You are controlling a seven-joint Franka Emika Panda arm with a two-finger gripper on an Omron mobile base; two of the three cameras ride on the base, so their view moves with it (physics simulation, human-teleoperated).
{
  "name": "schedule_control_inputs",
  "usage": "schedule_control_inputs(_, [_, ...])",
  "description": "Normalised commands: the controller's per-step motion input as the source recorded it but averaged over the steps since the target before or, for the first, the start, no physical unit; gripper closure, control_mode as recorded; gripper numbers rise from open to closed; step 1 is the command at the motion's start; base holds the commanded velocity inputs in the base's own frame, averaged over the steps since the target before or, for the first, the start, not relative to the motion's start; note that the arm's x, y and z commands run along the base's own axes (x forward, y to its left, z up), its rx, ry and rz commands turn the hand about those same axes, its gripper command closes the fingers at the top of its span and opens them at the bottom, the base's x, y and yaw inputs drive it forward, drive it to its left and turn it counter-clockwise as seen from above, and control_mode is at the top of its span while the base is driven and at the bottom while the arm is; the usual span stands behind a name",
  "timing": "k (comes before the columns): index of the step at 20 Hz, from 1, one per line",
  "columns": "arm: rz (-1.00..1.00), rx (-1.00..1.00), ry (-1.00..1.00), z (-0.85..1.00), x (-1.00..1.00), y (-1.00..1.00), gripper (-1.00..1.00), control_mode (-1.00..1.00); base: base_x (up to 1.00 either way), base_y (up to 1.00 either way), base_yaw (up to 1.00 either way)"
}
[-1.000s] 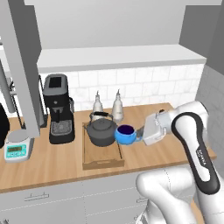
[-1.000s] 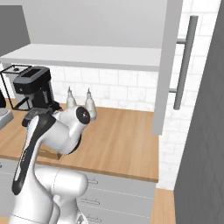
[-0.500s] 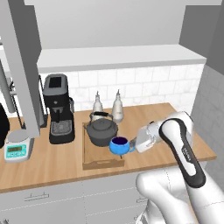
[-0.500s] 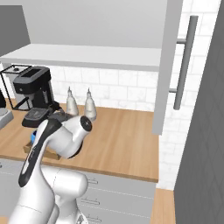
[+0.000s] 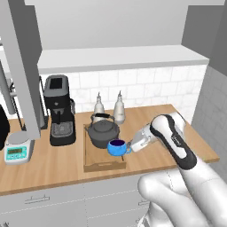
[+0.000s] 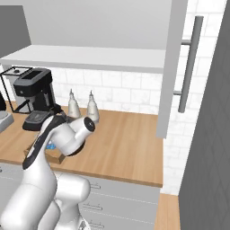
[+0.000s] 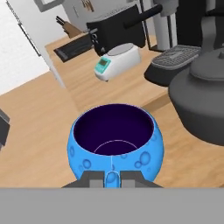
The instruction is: Pick the kettle from the counter and place it on the tray. Then pick the mug from the cabinet and place it on the tray. Then close the cabinet doors.
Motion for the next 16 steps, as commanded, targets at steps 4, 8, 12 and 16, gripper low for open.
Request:
schedule_control_inputs(4, [0.0,0.0,0.0,-0.44,0.25,0.02,1.0,-1.0,0.0,0.0,0.0])
schedule_control_inputs(8, [0.0,0.0,-0.02,-0.44,0.14,0.13,1.0,-1.0,0.0,0.0,0.0])
schedule_control_inputs(12, [0.02,0.0,-0.15,-0.28,0.0,0.16,1.0,-1.0,0.0,0.0,0.0])
schedule_control_inputs(16, [0.0,0.0,-0.19,-0.19,0.0,0.13,1.0,-1.0,0.0,0.0,0.0])
